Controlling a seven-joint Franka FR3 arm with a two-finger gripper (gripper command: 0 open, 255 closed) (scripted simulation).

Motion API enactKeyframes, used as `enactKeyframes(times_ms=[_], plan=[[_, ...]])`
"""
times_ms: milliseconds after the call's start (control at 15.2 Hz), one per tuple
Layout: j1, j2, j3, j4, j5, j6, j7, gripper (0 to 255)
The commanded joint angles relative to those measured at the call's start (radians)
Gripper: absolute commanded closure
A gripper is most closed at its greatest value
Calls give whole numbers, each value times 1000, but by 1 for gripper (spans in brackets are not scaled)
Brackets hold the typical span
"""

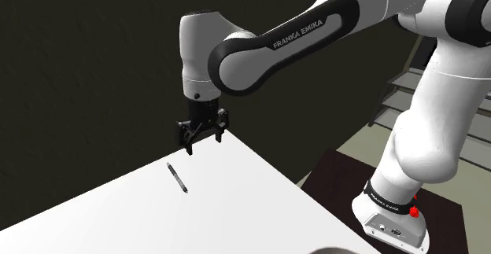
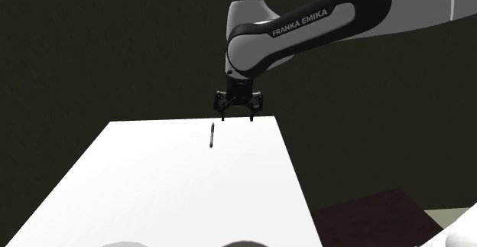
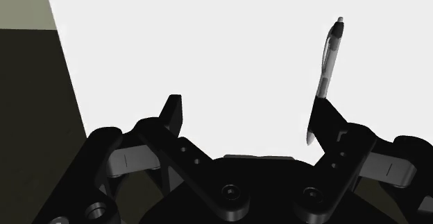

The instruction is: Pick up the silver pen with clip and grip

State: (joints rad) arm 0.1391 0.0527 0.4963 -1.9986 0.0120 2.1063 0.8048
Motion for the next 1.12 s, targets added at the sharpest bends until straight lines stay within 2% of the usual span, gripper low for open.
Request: enactKeyframes(times_ms=[0,396,858,990,1056], plan=[[20,73,12,62,-38,1,53,0],[109,294,13,277,-149,-19,178,0],[117,334,0,226,-173,68,191,0],[117,334,0,226,-173,68,191,0],[116,333,0,226,-172,67,189,255]])
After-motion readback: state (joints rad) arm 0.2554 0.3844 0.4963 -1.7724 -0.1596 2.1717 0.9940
